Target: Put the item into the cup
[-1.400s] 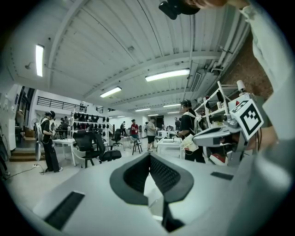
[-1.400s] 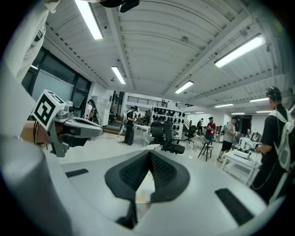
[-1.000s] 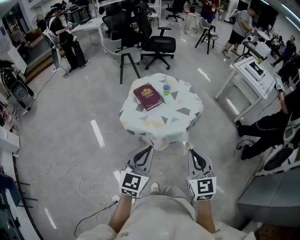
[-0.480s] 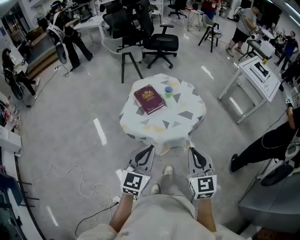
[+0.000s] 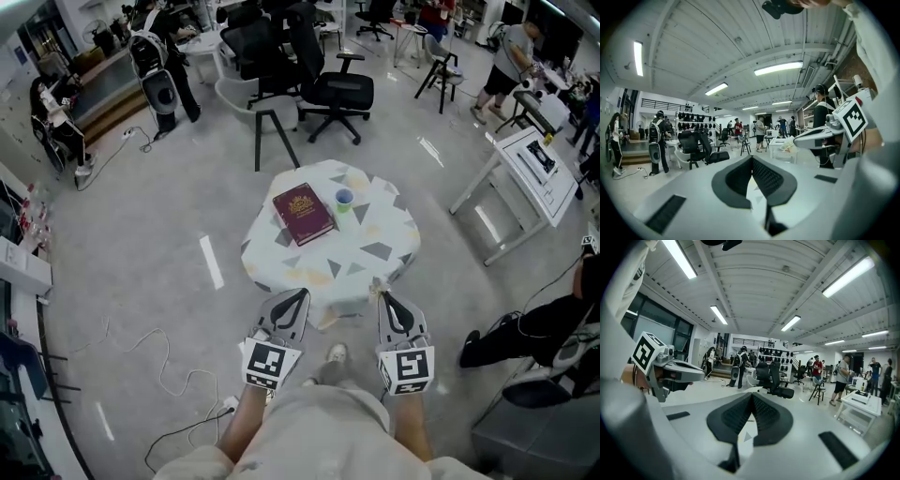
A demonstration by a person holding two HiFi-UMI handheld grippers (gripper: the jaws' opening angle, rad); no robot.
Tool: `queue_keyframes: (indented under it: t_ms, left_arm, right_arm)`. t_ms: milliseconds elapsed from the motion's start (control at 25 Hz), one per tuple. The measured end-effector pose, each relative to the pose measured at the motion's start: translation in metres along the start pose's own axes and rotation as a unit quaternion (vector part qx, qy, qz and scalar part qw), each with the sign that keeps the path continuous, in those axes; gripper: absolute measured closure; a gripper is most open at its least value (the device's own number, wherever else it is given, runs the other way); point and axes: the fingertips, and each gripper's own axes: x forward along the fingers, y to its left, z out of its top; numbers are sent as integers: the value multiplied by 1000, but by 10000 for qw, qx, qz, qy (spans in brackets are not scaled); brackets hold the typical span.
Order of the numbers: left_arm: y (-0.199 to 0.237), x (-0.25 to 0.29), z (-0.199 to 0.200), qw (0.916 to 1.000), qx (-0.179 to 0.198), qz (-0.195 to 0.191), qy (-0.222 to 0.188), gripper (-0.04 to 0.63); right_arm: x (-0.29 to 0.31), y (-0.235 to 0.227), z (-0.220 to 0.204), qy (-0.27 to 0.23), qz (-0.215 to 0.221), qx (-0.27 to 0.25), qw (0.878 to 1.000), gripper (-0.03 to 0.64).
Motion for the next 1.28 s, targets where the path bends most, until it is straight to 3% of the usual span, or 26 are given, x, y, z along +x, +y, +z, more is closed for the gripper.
queue_keyframes:
  t_ms: [720,1280]
  left_arm:
    - [11,68,21,9974,134,702,105,583]
    - [17,101,21,9965,187,786,204,583]
  right_arm:
    - [63,-71,11,-276,568,131,9979,612]
    - [90,-98,5,-322,634,312,9970,612]
